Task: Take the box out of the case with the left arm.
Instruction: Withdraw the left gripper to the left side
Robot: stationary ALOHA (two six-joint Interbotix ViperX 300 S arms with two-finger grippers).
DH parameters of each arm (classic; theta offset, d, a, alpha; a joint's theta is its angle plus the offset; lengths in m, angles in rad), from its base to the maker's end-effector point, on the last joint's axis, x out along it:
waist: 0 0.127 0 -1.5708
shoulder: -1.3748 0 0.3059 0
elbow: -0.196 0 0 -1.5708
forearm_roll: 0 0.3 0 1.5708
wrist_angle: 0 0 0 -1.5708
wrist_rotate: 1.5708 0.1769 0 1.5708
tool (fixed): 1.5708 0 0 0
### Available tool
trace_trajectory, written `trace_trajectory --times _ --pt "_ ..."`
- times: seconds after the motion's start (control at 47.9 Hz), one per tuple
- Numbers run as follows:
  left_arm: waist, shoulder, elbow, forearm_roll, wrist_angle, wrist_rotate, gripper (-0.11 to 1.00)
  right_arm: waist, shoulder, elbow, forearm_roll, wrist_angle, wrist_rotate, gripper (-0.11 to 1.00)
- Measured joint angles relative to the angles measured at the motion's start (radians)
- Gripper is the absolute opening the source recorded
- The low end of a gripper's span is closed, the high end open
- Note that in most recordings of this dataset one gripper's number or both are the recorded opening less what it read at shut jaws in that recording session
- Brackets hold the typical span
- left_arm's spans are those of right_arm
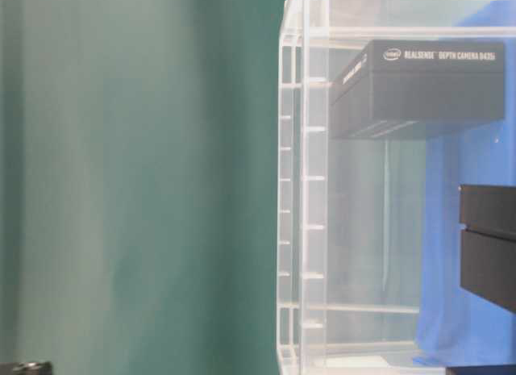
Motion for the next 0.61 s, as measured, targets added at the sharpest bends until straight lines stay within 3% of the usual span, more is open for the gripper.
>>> trace_trajectory --times 0.209,0.605 --pt "-0.002 -0.012 0.015 0.000 -0.006 0.006 0.97 0.000 0.000 -0.002 -0.002 0.000 -0.002 0.01" --pt "-0.060 -0.221 0.209 -0.006 -0.003 -0.006 0.97 0.000 0.000 0.000 -0.002 0.002 0.000 0.01"
